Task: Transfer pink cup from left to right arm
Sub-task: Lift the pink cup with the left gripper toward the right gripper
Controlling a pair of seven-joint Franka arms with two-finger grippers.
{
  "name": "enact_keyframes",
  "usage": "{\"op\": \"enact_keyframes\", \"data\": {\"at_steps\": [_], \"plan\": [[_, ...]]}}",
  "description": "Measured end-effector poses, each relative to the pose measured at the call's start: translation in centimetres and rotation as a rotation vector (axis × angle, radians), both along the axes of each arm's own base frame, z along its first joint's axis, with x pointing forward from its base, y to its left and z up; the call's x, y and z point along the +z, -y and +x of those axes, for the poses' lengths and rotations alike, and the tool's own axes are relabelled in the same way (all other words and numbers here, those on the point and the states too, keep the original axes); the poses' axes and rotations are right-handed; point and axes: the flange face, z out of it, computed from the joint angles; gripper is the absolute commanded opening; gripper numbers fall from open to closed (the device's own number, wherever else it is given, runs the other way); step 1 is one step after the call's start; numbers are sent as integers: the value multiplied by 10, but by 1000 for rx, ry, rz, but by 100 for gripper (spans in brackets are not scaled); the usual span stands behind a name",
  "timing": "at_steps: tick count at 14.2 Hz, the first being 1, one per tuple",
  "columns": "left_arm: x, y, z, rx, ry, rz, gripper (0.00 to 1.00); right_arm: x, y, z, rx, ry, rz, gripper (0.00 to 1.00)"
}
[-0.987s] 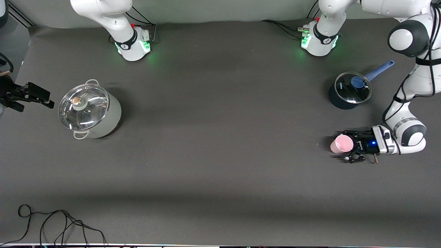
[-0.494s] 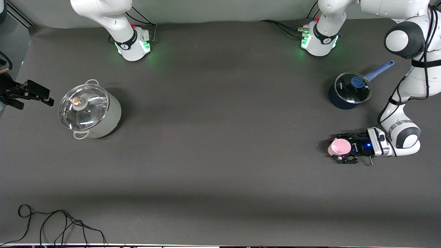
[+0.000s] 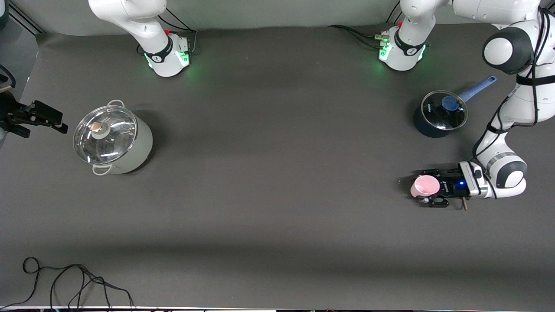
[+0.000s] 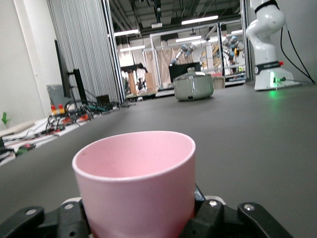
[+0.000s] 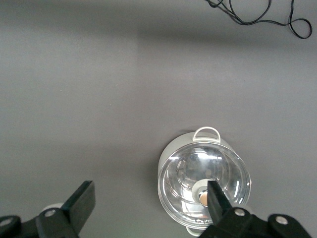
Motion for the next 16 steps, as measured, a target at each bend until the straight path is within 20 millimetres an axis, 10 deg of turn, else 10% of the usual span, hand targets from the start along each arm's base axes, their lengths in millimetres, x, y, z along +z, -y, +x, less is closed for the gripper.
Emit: {"op": "enact_keyframes", "data": {"at_steps": [6, 16], "plan": [[40, 93, 43, 17, 26, -106, 0, 1, -2, 0, -110, -1, 24, 100], [132, 338, 81, 229, -12, -87, 0, 13, -4, -10, -523, -15, 47, 100]]}}
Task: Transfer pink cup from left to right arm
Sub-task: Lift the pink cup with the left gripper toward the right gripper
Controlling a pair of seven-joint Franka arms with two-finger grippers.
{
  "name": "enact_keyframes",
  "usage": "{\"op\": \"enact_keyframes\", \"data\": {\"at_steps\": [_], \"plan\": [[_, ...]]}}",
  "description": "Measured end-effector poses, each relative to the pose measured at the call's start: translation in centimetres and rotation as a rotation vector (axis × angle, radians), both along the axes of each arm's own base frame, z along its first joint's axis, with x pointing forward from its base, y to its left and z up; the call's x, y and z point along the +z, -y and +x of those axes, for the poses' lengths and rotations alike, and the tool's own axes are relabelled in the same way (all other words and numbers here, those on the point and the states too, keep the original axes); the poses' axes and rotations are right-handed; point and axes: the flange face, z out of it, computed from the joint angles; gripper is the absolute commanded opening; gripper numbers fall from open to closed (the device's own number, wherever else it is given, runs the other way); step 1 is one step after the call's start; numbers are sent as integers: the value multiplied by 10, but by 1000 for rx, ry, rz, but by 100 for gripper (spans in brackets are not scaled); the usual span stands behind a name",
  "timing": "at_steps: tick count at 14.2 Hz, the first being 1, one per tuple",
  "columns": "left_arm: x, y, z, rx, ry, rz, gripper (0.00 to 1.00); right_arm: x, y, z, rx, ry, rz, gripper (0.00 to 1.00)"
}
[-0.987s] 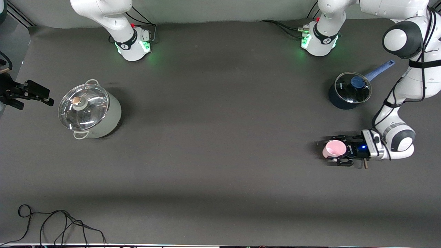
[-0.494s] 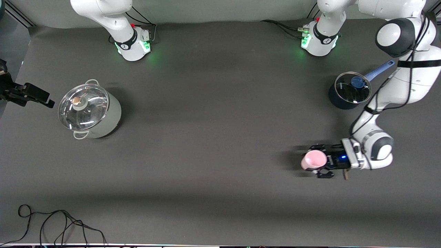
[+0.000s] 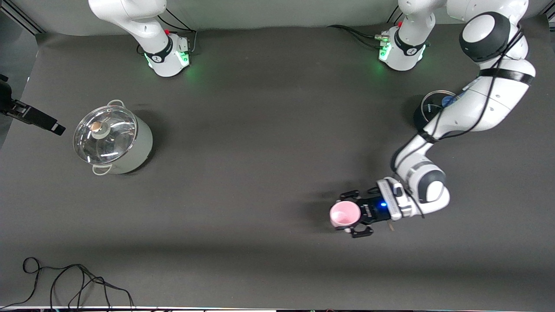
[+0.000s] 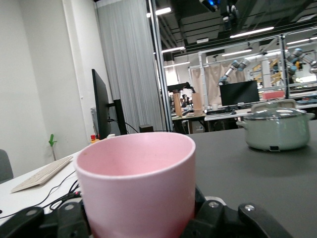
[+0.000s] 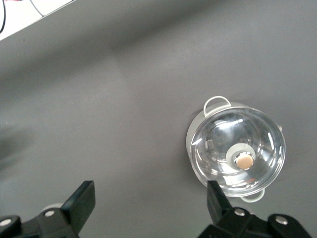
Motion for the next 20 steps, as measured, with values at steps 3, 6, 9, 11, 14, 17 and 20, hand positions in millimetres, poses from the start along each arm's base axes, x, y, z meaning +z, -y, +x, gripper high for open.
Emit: {"op": "enact_keyframes", "data": {"at_steps": [3, 6, 9, 11, 14, 17, 20], "plan": [[37, 58, -11, 70, -50, 35, 0, -1, -5, -1, -69, -13, 2, 100], [100, 104, -29, 146, -92, 79, 0, -1, -8, -1, -74, -20, 2, 100], [162, 134, -53, 186, -145, 100, 0, -1, -16, -1, -62, -21, 2, 100], [192, 151, -70, 206, -203, 121, 0, 1, -39, -2, -34, -17, 2, 100], [238, 193, -105, 237, -256, 157, 0, 3, -66, -2, -70, -17, 3, 100], [277, 237, -142, 256, -278, 171, 0, 4, -83, 0, -52, -13, 2, 100], [303, 268, -171, 256, -279, 172, 0, 12, -96, 8, -36, 7, 1, 100]]}}
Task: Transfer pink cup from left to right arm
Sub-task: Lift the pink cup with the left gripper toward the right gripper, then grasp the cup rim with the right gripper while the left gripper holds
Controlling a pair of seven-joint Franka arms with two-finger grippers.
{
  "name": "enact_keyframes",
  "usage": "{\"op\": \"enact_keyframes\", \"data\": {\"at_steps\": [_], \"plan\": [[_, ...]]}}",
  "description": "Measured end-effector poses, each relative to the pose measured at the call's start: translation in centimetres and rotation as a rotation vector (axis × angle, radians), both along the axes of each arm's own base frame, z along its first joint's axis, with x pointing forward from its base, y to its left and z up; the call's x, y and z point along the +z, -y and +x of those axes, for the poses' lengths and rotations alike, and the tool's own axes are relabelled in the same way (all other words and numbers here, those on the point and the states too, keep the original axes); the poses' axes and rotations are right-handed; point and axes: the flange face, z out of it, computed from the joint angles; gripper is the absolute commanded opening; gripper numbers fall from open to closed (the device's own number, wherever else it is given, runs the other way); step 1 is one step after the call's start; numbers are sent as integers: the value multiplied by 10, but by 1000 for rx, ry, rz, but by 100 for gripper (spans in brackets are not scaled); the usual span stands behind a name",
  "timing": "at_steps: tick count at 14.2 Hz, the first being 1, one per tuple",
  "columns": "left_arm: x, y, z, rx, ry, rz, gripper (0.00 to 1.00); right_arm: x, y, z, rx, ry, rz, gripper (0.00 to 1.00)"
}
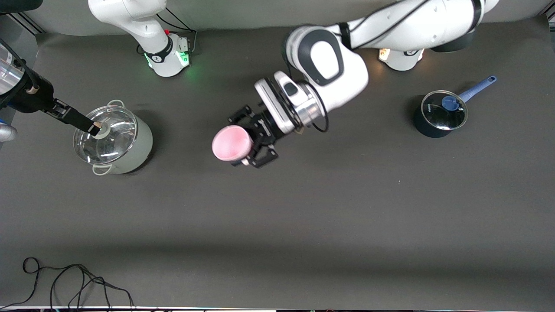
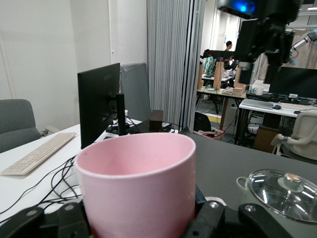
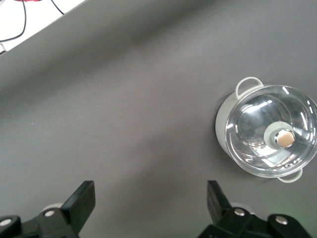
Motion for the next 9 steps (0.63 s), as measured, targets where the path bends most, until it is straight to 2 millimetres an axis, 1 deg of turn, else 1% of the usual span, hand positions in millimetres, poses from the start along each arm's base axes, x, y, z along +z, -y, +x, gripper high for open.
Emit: {"op": "enact_keyframes", "data": {"at_steps": [2, 3, 6, 9], "plan": [[7, 15, -12, -9, 2, -6, 0, 11, -16, 0, 19, -1, -1, 100], [10, 21, -16, -13, 5, -11, 0, 19, -27, -1, 13, -1, 0, 100], [15, 30, -21, -13, 11, -19, 0, 43, -78, -8, -37, 6, 11, 100], [15, 30, -17, -3, 15, -18, 0, 53, -126, -17, -103, 10, 32, 100]]}}
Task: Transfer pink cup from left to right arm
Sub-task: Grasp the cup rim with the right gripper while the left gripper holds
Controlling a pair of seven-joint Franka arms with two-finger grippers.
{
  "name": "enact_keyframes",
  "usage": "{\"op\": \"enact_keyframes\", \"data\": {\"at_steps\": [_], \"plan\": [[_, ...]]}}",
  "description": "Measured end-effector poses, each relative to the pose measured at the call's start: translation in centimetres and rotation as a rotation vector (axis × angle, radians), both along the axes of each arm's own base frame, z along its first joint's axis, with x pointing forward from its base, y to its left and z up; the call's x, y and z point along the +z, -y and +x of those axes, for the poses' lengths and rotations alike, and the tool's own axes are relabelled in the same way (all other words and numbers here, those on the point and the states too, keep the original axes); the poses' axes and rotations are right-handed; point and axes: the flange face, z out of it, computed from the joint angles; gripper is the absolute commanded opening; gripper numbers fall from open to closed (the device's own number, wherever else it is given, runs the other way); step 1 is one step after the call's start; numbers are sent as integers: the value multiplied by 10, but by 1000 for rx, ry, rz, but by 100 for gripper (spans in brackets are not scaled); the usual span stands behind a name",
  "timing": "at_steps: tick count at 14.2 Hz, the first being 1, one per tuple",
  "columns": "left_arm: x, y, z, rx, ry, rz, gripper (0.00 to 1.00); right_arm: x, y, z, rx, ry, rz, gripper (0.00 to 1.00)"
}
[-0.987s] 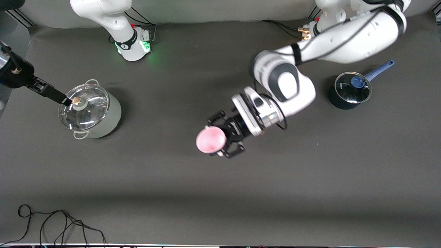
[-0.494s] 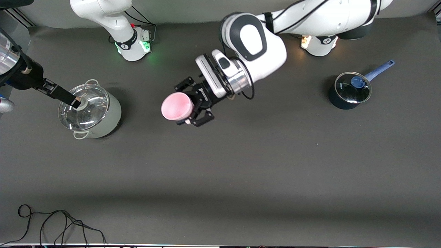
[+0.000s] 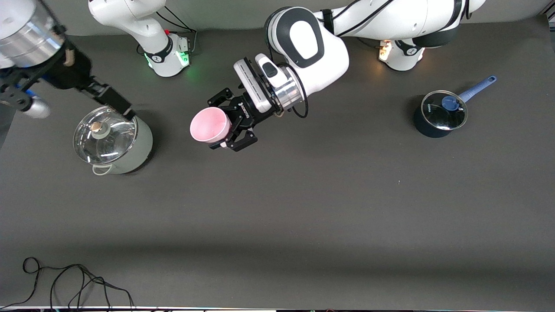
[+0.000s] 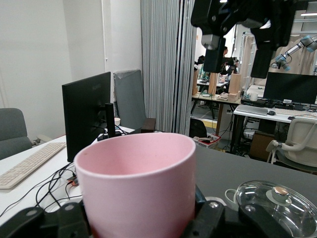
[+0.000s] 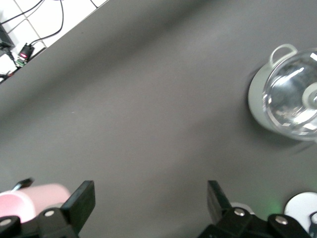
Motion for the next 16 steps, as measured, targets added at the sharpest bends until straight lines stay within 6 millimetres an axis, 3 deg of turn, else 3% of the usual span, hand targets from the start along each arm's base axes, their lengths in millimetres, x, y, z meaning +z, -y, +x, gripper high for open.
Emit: {"op": "enact_keyframes", "data": {"at_steps": [3, 6, 10, 16], "plan": [[4, 0, 2, 6, 2, -8, 0, -3, -44, -12, -47, -16, 10, 100], [5, 0, 2, 8, 2, -10, 0, -7, -75, -7, -100, -12, 34, 100], [6, 0, 3, 10, 3, -12, 0, -10, -91, 13, -181, 19, 83, 100], [5, 0, 3, 10, 3, -11, 0, -17, -103, 15, -195, 12, 93, 99]]}}
